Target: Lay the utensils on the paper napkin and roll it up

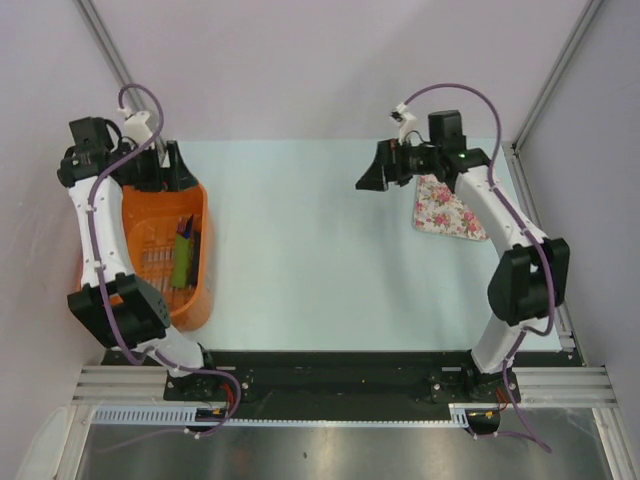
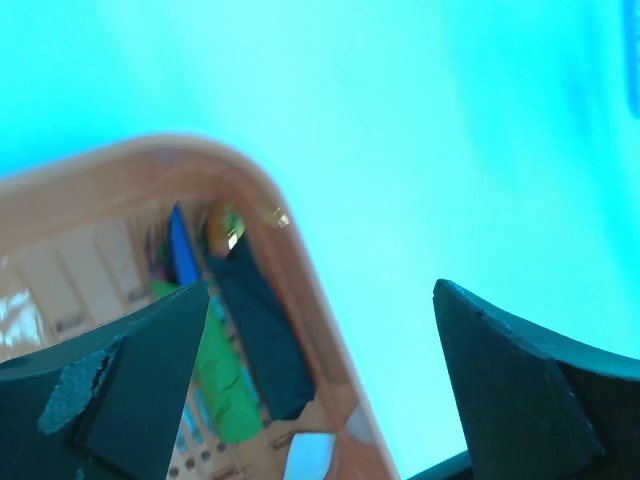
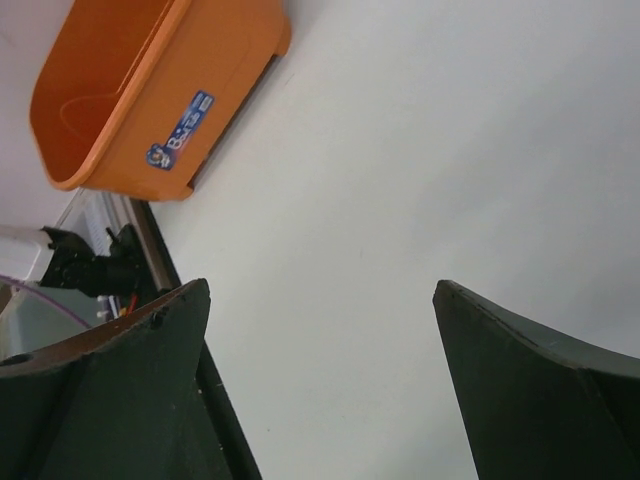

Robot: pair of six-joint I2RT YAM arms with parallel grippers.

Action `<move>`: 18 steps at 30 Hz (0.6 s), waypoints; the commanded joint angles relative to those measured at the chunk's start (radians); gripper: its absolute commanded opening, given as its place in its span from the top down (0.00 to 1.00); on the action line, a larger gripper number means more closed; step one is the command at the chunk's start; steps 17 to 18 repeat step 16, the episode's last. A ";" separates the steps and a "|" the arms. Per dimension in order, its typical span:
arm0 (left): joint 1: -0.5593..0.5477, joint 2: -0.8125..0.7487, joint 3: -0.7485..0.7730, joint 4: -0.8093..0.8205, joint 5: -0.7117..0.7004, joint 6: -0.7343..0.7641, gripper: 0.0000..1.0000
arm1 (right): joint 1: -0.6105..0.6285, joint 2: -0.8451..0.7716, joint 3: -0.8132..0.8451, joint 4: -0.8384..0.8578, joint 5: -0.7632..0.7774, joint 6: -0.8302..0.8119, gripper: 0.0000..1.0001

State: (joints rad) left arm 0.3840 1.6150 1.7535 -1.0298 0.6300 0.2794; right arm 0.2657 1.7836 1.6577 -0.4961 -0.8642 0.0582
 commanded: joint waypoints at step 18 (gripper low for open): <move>-0.412 -0.328 -0.301 0.206 -0.334 -0.255 0.00 | -0.258 -0.568 -0.453 -0.010 0.175 -0.025 0.00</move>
